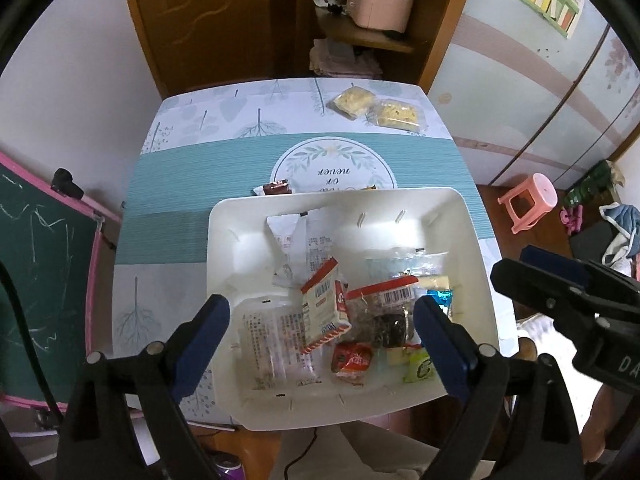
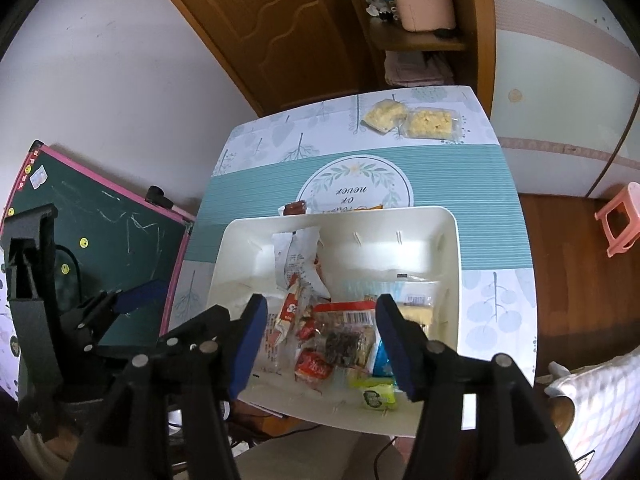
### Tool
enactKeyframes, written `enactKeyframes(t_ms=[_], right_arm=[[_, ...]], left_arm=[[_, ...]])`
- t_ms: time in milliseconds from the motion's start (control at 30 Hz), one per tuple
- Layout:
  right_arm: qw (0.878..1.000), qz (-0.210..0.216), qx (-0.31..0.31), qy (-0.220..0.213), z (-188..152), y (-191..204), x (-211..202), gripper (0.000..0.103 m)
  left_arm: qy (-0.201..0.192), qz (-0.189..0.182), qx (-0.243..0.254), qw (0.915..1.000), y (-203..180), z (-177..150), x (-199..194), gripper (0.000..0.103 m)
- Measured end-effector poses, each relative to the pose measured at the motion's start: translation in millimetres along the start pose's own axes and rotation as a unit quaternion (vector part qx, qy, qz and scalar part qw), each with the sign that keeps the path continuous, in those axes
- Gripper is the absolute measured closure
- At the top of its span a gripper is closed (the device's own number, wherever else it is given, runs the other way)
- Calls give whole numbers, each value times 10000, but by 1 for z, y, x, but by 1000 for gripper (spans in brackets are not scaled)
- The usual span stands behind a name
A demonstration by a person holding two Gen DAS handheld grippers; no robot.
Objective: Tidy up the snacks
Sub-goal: 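Move both grippers toward the two clear bags of yellow puffed snacks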
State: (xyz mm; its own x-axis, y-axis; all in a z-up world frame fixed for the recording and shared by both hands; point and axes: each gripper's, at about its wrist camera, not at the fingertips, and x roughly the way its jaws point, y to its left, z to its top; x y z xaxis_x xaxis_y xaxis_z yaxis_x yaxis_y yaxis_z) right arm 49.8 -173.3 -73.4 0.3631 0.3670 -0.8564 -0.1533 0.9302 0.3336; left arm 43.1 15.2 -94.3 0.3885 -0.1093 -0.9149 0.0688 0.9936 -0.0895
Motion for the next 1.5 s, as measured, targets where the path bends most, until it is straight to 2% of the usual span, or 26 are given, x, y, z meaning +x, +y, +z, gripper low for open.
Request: enactKeyframes(t_ms=[467, 833, 967, 1167, 1233, 1300, 1500], right_arm=[[9999, -39, 4, 94, -6, -1, 3, 46], [9994, -145, 222, 202, -3, -16, 13, 46], [9991, -209, 330, 193, 4, -24, 16, 45], [9984, -400, 381, 104, 24, -32, 16, 36], [9980, -513, 361, 19, 35, -34, 14, 30], [9975, -619, 335, -73, 50, -36, 11, 27], [9953, -835, 321, -373, 107, -50, 5, 16]], left_arm=[[80, 34, 165, 9998, -7, -1, 2, 10], [195, 23, 455, 9988, -16, 15, 14, 10], [165, 24, 614, 9980, -19, 31, 18, 10], [19, 53, 929, 9957, -25, 65, 22, 10], [-39, 49, 1065, 9943, -27, 80, 22, 9], [-107, 29, 1224, 9924, -30, 99, 23, 1], [-355, 99, 1468, 9885, -32, 164, 33, 1]])
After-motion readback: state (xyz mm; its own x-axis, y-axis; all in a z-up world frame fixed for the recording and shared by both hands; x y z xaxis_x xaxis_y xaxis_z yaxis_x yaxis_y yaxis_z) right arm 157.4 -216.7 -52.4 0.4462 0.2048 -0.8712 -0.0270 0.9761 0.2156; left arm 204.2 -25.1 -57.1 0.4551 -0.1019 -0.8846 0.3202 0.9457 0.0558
